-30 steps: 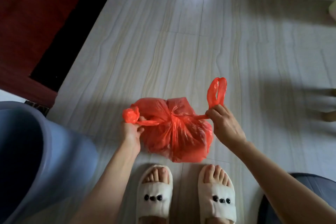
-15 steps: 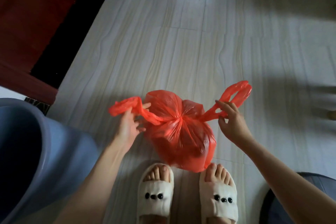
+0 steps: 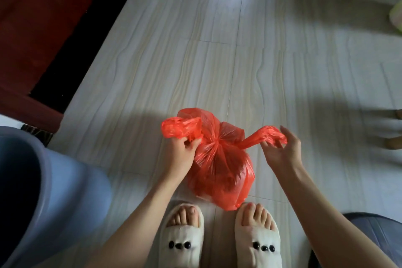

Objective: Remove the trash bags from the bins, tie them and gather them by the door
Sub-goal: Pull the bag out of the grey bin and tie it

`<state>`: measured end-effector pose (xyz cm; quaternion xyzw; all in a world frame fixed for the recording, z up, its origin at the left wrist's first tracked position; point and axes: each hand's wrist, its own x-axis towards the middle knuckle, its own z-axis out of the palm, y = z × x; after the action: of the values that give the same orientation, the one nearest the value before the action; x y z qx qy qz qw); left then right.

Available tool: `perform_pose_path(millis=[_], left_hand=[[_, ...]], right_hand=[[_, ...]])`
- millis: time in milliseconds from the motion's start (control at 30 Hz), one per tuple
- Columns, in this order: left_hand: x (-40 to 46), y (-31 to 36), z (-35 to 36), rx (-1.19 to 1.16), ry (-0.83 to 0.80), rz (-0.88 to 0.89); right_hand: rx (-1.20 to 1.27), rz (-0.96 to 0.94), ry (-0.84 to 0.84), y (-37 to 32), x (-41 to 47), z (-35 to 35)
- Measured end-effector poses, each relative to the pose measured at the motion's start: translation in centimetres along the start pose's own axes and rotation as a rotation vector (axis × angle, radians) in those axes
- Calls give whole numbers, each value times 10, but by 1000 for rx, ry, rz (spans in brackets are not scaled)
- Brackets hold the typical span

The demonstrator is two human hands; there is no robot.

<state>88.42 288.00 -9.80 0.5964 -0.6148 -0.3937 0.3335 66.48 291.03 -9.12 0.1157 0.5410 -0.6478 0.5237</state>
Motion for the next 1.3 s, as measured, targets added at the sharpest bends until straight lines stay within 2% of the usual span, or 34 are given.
perform_pose_path(millis=[67,233,367,433,500,567,633,733,800,867,967,1033,1067,1133,1200,1300], left_hand=[[5,4,4,11,17,46],[10,41,23,-108,-144,47],[16,54,36,507,-246,20],[16,49,35,629,-340,-2],[13,43,34,772,-440,50],[6,37,37,900,-482,55],[0,36,42,983,-472,-12],[3,40,54,1049,-337,-23],[8,43,54,997,-284,70],[12,41,46,880,-326,138],[13,42,30,587,-380,117],[19,40,21,337,-412,-59],[23,38,18,198,-419,-141],[29,34,10,11,-415,-259],[33,29,2,-57,-451,-331],[30,28,-6,-107,-537,-320]], right_hand=[[-19,-6,-21,4,3,4],[-295,-55,-152,10,-6,25],[-374,-104,-141,5,-6,25],[-456,-192,-180,-1,-10,21],[-583,-338,-163,-12,-9,16],[-662,-457,-174,-23,-12,16],[-666,-510,-278,-26,-21,23],[-644,-444,-530,-24,-36,43],[-634,-347,-645,-25,-39,52],[-824,-418,-625,-24,-33,53],[-1543,-658,-649,-13,-13,42],[-1950,-721,-663,-3,-4,35],[-2021,-760,-660,-1,-1,34],[-1940,-762,-647,-2,2,32],[-1822,-753,-681,-8,4,31],[-1682,-738,-658,-23,4,33]])
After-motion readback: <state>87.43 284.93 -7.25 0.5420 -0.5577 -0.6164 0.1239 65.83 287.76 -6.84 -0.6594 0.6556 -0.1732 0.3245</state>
